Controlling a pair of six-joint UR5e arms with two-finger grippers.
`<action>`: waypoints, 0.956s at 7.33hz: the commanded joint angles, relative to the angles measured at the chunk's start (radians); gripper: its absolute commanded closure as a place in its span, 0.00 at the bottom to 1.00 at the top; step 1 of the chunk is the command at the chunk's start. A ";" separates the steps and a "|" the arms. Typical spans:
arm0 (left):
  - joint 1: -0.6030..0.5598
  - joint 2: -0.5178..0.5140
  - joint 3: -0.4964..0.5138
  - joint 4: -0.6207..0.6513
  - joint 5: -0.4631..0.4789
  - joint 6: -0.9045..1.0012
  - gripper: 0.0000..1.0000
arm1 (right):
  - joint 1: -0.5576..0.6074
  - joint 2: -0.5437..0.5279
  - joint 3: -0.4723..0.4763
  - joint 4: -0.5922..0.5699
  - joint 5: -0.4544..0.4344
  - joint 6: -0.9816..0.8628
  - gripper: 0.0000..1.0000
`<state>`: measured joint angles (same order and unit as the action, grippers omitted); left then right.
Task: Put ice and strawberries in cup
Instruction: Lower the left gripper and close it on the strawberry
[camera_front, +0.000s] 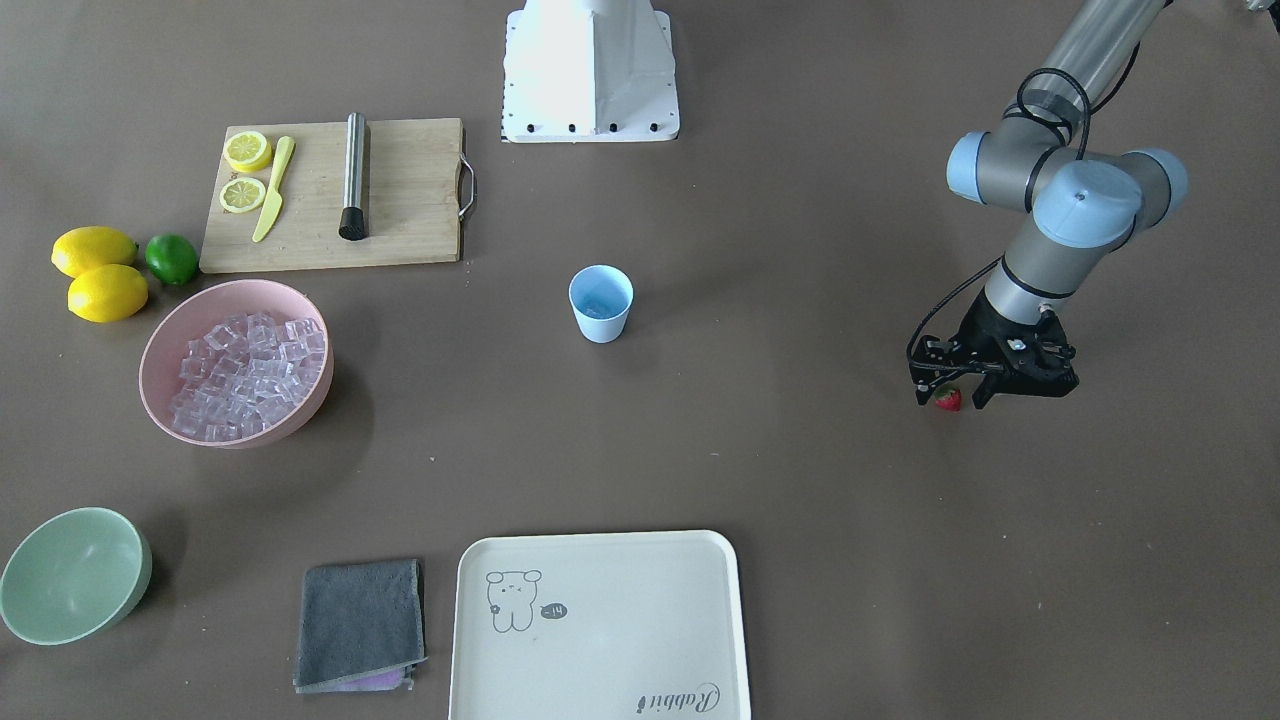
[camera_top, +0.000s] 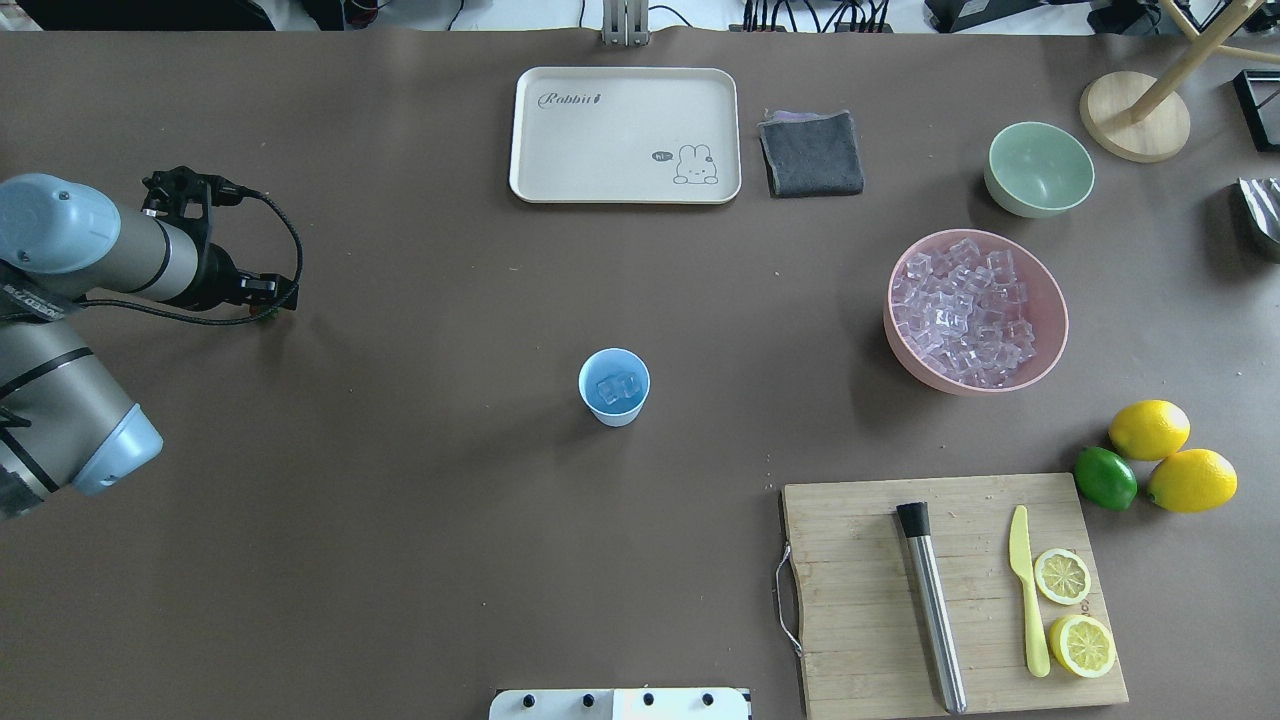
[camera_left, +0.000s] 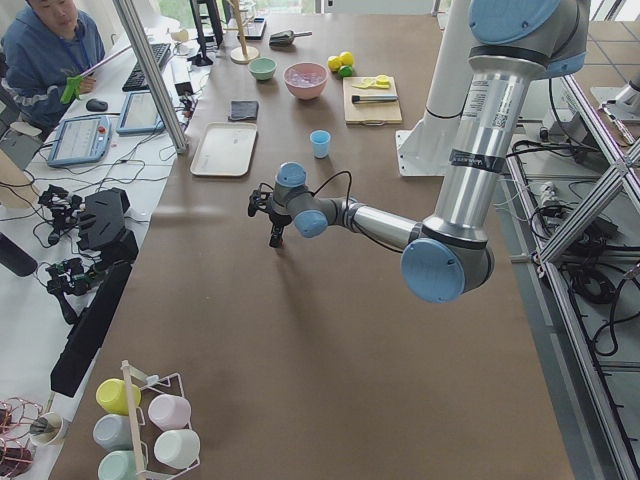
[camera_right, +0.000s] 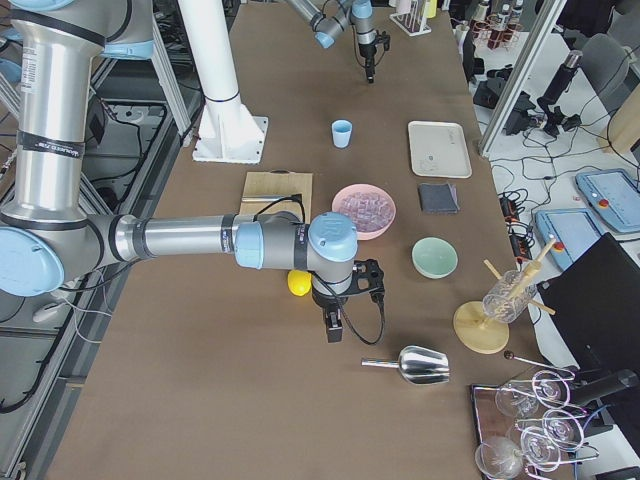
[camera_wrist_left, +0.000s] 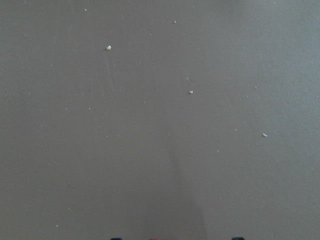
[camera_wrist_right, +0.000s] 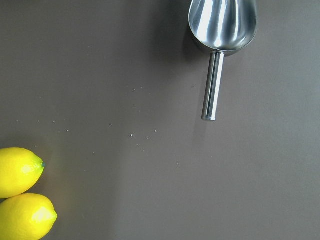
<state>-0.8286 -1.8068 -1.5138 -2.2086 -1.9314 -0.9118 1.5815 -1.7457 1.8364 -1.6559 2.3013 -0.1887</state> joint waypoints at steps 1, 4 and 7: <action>0.002 0.003 0.004 0.000 0.002 0.002 0.48 | 0.000 0.000 0.001 0.001 0.001 0.000 0.00; -0.009 0.010 -0.076 0.009 -0.018 -0.002 1.00 | 0.000 0.014 0.000 -0.001 0.004 0.003 0.00; -0.024 -0.043 -0.169 -0.002 -0.117 -0.190 1.00 | 0.000 0.026 -0.002 -0.004 0.009 0.009 0.00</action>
<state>-0.8529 -1.8176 -1.6459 -2.2060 -2.0278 -1.0064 1.5815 -1.7253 1.8352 -1.6580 2.3079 -0.1811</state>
